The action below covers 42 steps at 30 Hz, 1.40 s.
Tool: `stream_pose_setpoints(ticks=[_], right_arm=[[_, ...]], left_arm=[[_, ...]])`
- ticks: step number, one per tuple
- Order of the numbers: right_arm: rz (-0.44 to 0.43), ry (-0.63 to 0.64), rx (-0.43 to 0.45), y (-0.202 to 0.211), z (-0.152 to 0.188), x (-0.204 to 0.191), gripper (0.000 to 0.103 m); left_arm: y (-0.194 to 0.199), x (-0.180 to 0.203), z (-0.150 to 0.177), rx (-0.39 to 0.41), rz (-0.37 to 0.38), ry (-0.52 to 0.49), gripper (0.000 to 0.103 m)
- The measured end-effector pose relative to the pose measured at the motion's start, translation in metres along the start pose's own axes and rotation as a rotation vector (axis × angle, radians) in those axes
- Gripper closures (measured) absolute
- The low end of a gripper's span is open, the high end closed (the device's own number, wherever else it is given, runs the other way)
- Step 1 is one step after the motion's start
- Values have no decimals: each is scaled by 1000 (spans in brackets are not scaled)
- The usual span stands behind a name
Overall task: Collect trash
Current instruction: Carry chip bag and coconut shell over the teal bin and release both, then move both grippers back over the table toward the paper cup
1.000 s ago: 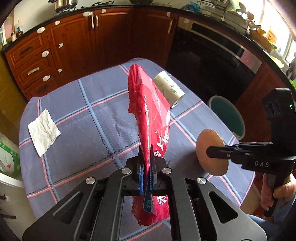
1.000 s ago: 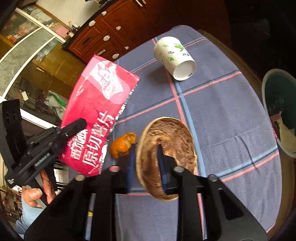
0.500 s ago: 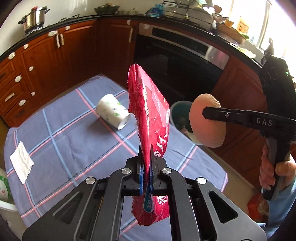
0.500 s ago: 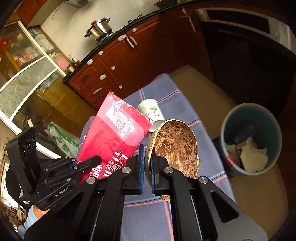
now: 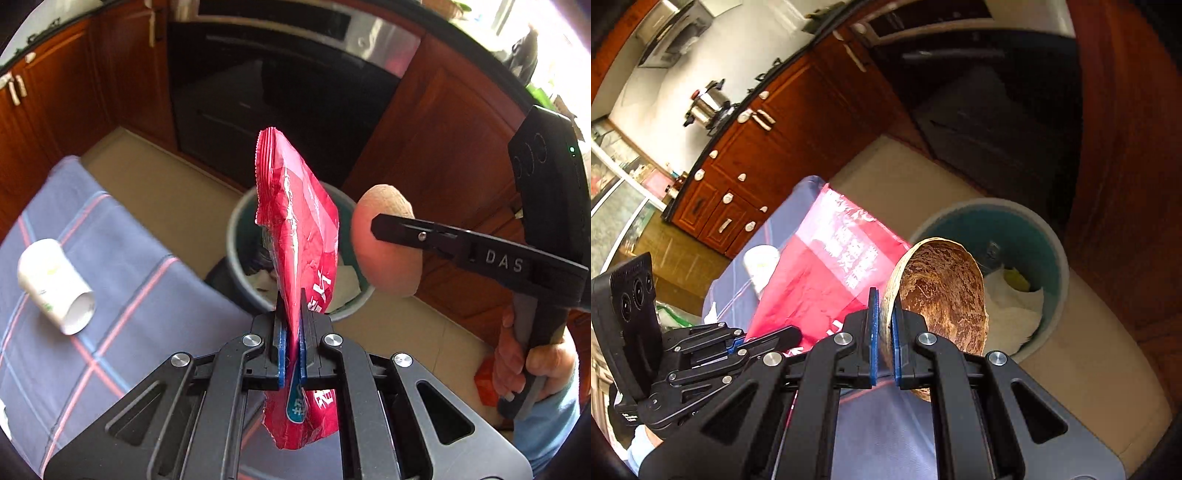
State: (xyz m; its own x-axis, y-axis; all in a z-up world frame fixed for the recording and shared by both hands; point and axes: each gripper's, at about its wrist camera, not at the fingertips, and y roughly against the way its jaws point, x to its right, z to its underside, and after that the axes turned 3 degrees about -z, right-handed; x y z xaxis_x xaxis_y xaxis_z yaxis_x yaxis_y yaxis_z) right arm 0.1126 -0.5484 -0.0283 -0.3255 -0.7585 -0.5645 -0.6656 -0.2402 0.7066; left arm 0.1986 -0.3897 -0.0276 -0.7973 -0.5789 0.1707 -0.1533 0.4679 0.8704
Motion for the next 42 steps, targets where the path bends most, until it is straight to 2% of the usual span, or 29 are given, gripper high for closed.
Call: stream_pose_setpoints(ticks=[5, 9, 15, 16, 17, 18, 19, 20, 23, 26, 34, 42], right_arm=[[5, -74, -48, -25, -5, 44, 97], [13, -125, -65, -42, -11, 72, 97], [24, -179, -62, -48, -16, 97, 95], [28, -193, -63, -48, -17, 101, 90], [25, -210, -63, -48, -18, 106, 69], [21, -222, -56, -46, -19, 108, 51], [29, -226, -42, -44, -18, 110, 21], [41, -224, -19, -40, -18, 109, 17], [49, -229, -25, -38, -18, 108, 14], [54, -248, -32, -37, -15, 108, 11], [58, -239, -51, -35, -9, 95, 9], [63, -208, -39, -23, -4, 69, 9]], left_arm=[[-55, 16, -15, -104, 20, 0, 97], [-91, 29, -25, -163, 7, -31, 97], [-119, 43, -45, -182, 13, -53, 93], [-120, 44, -44, -179, 15, -53, 91], [-121, 46, -45, -175, 10, -54, 74], [-121, 47, -46, -167, -1, -55, 61], [-119, 48, -45, -152, -19, -55, 37], [-118, 48, -46, -137, -35, -55, 31], [-119, 47, -45, -142, -56, -37, 22], [-117, 43, -40, -157, -72, -15, 17], [-100, 29, -30, -151, -78, -6, 13], [-70, 29, -16, -101, -74, -11, 10]])
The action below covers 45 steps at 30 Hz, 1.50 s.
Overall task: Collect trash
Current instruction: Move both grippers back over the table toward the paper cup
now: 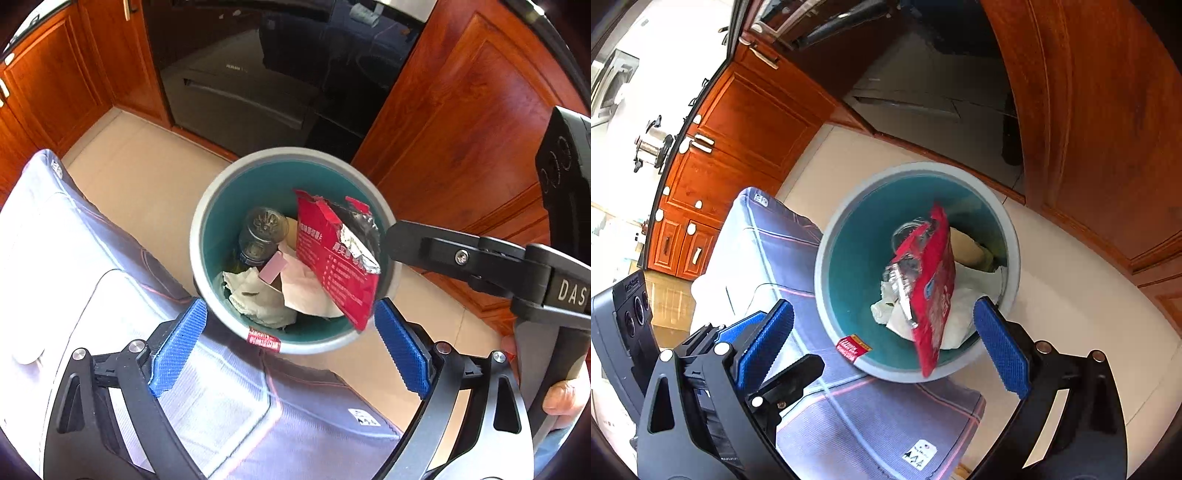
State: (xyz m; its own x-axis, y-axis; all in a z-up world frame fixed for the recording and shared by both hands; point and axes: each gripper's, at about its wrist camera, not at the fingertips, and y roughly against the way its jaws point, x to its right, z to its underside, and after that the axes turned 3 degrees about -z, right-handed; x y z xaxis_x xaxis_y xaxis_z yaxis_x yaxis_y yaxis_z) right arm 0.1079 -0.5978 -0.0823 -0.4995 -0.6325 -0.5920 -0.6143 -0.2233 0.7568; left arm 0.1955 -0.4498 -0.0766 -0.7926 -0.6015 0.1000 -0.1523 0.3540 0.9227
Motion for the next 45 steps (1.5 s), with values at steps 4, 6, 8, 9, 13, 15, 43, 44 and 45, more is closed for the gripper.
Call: stream_pose_setpoints(ticks=[4, 6, 8, 9, 13, 15, 43, 44, 45], right_arm=[[1, 24, 10, 9, 8, -17, 9], [3, 37, 12, 12, 11, -27, 9], [6, 49, 14, 15, 15, -37, 9], [7, 55, 14, 17, 17, -42, 9], [12, 85, 11, 22, 27, -62, 9], [16, 103, 10, 24, 33, -73, 9], [25, 461, -228, -101, 87, -278, 9], [29, 474, -237, -111, 86, -283, 9], [30, 486, -246, -120, 85, -288, 9]], left_arm=[[15, -4, 8, 28, -3, 3, 8], [21, -7, 12, 39, -3, 9, 8], [29, -12, 18, 49, -3, 15, 7], [33, -15, 22, 56, -3, 18, 7], [48, -28, 37, 80, -6, 40, 6], [55, -36, 44, 91, -3, 54, 6], [120, -223, 191, 176, -49, 372, 4], [120, -228, 195, 177, -46, 382, 4], [120, -233, 198, 177, -44, 392, 4]])
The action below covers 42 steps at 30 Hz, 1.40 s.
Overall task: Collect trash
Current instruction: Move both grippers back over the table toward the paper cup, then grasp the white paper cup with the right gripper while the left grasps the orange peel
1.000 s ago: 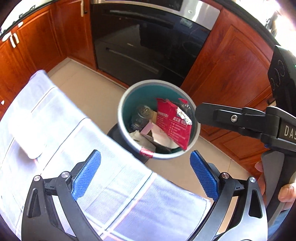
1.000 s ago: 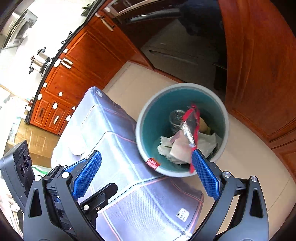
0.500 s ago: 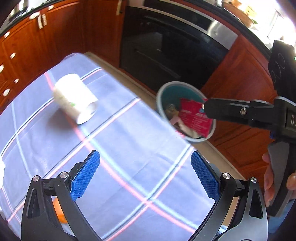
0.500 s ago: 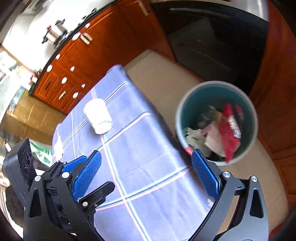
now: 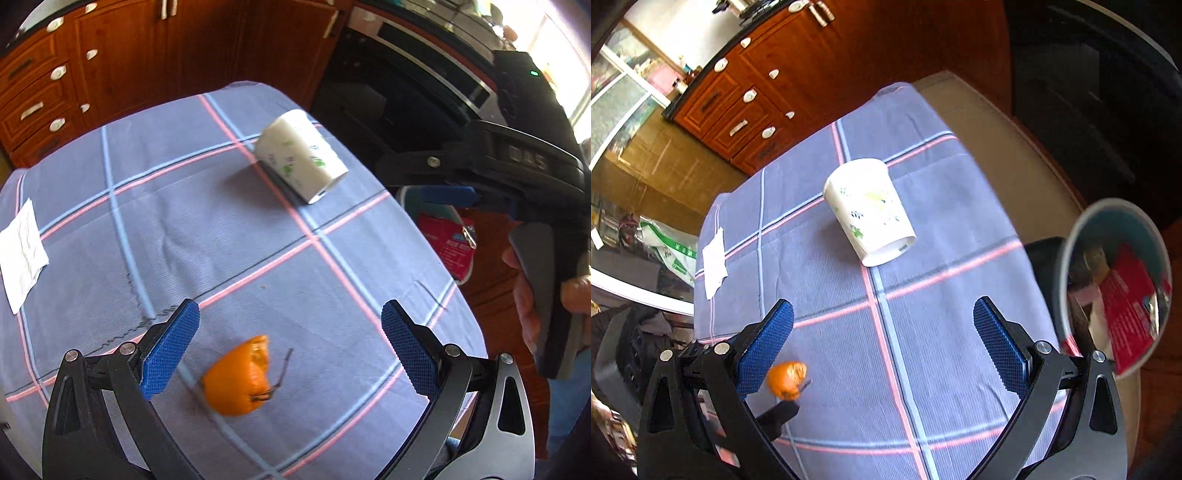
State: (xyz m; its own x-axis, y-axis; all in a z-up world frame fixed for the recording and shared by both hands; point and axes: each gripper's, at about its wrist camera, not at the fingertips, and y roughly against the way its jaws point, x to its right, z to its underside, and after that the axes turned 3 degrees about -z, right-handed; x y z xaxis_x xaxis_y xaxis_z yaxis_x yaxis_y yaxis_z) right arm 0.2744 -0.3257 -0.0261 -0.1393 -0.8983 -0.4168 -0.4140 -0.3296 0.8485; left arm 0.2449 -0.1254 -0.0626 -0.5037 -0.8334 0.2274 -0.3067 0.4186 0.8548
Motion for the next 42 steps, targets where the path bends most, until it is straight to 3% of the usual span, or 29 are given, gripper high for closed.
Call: stream_pose_setpoints(ticks=[8, 15, 18, 19, 20, 29, 42], right_arm=[[12, 24, -11, -52, -31, -7, 9], [-6, 72, -3, -71, -41, -16, 9], [-1, 108, -8, -77, -41, -22, 24], [-3, 109, -17, -79, -40, -23, 42], [-6, 103, -21, -80, -38, -22, 47], [-58, 85, 0, -56, -12, -28, 48], [-106, 65, -18, -10, 62, -21, 47]], left_arm=[[-10, -28, -1, -26, -9, 23, 4], [-21, -36, -4, -41, -7, 19, 4], [-24, -40, -3, -46, -7, 26, 4], [-25, -42, -2, -47, -13, 28, 4], [-26, -44, -1, -49, -19, 32, 4], [-17, -51, 15, -60, -15, 67, 4], [2, -41, 58, -73, -44, 57, 4]])
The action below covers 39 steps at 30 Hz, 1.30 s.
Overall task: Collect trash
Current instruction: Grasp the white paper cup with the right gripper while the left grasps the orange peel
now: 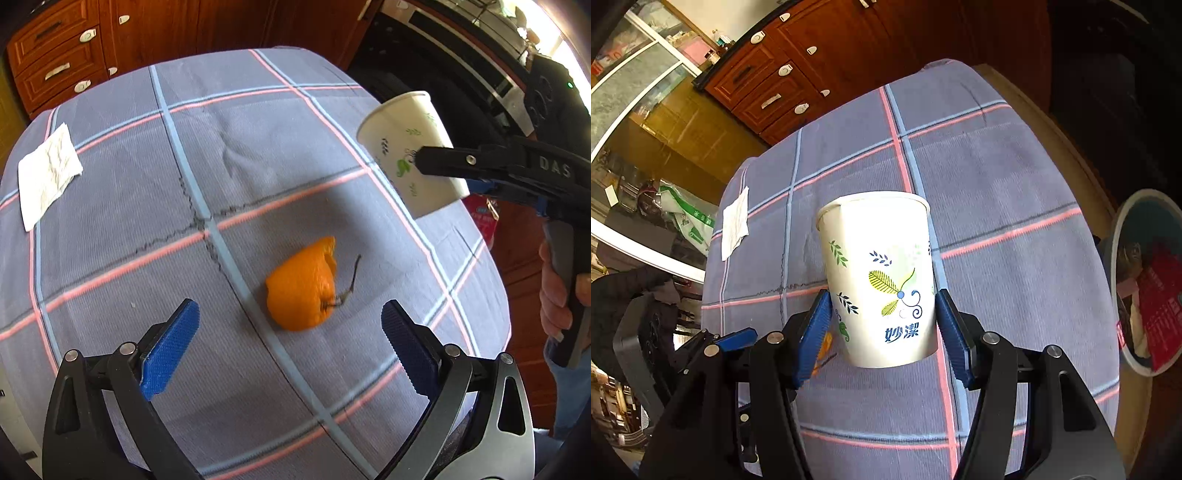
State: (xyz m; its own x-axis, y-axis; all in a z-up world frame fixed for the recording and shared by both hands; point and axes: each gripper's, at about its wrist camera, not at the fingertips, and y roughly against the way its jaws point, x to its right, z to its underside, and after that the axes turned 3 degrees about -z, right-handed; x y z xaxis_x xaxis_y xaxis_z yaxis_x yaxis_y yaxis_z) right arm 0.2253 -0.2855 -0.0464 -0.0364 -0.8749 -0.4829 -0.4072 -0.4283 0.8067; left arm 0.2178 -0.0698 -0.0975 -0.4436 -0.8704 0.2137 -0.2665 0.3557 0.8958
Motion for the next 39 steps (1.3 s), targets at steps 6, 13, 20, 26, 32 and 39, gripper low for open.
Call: stream_pose_setpoints(ticks=[6, 13, 20, 26, 32, 39], right_arm=[[-7, 2, -18, 8, 36, -2, 47], [-2, -17, -27, 13, 62, 4, 47], [10, -27, -46, 8, 63, 10, 46], [5, -40, -59, 2, 62, 12, 46], [8, -55, -68, -3, 61, 12, 46], [19, -64, -86, -10, 56, 11, 41]], left_arm=[[-4, 7, 8, 6, -29, -12, 4], [-14, 18, 4, 18, -75, -77, 4], [-15, 18, -1, 62, -52, -159, 12], [-19, 20, -2, 41, -45, -193, 25], [-23, 32, -2, 44, -20, -226, 58], [-27, 44, 1, 29, -20, -277, 62]])
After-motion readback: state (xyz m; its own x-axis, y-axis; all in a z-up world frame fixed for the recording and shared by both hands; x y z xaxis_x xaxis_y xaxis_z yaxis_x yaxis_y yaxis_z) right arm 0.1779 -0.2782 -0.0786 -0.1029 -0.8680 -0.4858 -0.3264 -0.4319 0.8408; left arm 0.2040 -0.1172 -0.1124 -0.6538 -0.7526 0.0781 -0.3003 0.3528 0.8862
